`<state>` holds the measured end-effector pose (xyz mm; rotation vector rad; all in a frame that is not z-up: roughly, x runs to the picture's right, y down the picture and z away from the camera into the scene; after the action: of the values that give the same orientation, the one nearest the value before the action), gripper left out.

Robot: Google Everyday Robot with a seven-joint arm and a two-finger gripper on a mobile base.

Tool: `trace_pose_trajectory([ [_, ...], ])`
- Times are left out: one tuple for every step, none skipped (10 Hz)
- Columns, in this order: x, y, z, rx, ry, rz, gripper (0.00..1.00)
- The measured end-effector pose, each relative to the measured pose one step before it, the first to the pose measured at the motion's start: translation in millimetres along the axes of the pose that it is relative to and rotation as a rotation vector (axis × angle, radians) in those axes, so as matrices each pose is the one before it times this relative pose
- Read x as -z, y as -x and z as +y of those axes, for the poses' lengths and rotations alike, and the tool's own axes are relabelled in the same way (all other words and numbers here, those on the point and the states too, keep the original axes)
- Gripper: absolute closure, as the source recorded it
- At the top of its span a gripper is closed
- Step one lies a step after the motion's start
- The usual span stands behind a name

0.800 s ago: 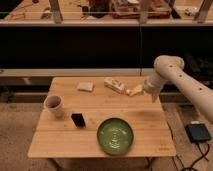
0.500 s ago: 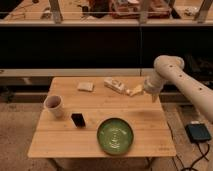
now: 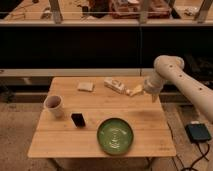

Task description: Knock the eraser over

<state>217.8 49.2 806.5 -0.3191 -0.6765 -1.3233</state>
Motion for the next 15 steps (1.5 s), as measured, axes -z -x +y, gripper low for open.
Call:
trace_pose_trajectory([
  [0.02, 0.00, 0.03, -0.00005, 0.00005, 0.00004, 0.20],
  [-0.02, 0.00, -0.03, 0.00004, -0.00003, -0.00003, 0.20],
  [-0.01, 0.02, 0.02, -0.00002, 0.00001, -0.00003, 0.20],
  [0.03, -0.04, -0.02, 0.00004, 0.00001, 0.00006, 0.20],
  [0.00, 0.79, -0.44, 0.00164, 0.00035, -0.00040, 0.24],
  [-0.55, 6.02, -6.37, 0.02106, -0.00529, -0.00381, 0.34],
  [-0.44, 11.04, -11.03, 0.03735, -0.00734, -0.00234, 0.45],
  [-1.54, 9.92, -9.77, 0.02527, -0.00421, -0.00272, 0.52],
  [-4.24, 15.06, -22.84, 0.04230, -0.00743, -0.00275, 0.60],
  [-6.18, 8.31, -26.04, 0.03247, -0.00862, 0.00127, 0.65],
  [-6.26, 3.17, -23.68, 0.02589, -0.00389, 0.00288, 0.76],
  [-8.13, -0.42, -20.52, 0.03035, 0.00542, -0.01662, 0.87],
  [-7.12, 1.43, -14.59, 0.03232, 0.00456, -0.01768, 0.93],
  [-2.95, 3.94, -4.86, 0.01685, 0.01123, -0.01029, 0.94],
  [-5.46, 12.06, -12.43, 0.02583, 0.01479, -0.01879, 0.94],
])
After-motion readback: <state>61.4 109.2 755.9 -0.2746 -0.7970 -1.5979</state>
